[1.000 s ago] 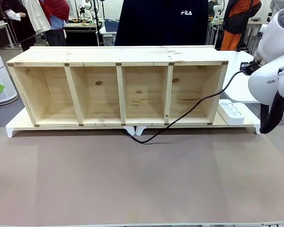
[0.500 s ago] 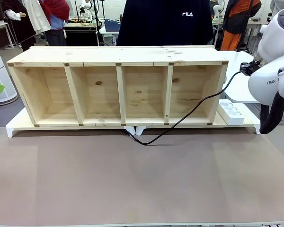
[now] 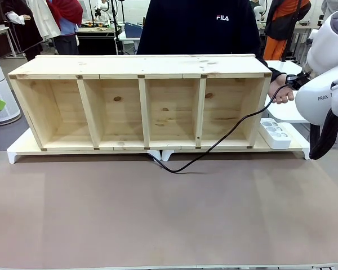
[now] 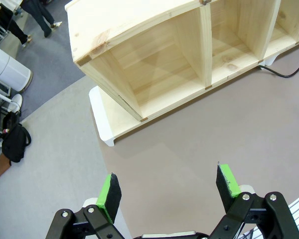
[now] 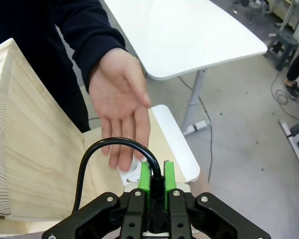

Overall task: Perform cable management.
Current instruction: Release the Power Cable when the human grasps it.

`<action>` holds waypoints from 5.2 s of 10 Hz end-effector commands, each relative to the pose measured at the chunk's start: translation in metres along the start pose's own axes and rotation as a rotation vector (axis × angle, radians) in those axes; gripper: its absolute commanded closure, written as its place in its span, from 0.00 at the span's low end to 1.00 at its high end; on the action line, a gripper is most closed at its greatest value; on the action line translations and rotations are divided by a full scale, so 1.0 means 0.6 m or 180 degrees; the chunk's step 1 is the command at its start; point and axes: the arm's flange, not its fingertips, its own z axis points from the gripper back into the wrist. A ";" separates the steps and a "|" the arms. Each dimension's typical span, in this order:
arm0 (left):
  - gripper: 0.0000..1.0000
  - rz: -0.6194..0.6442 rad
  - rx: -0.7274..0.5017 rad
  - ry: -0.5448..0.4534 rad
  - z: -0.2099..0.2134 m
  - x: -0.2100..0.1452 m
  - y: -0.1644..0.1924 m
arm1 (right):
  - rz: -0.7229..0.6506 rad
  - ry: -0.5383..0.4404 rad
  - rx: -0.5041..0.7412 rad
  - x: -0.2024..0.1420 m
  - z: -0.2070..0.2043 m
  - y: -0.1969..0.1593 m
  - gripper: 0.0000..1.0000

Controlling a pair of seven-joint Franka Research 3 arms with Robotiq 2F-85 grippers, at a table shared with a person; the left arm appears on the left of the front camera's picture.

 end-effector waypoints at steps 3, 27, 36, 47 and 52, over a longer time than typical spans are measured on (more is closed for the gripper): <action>0.00 0.0001 0.0007 0.0002 0.000 0.000 0.001 | 0.0002 0.0000 -0.0004 0.002 0.001 0.000 0.86; 0.00 0.0001 0.0007 0.0002 0.000 0.000 0.001 | 0.0033 0.0019 -0.0015 0.000 0.000 0.000 0.00; 0.00 0.0001 0.0007 0.0002 0.000 0.000 0.001 | 0.0033 0.0019 -0.0015 0.000 0.000 0.000 0.00; 0.00 0.0001 0.0007 0.0002 0.000 0.000 0.001 | 0.0033 0.0019 -0.0015 0.000 0.000 0.000 0.00; 0.00 0.0001 0.0007 0.0002 0.000 0.000 0.001 | 0.0033 0.0019 -0.0015 0.000 0.000 0.000 0.00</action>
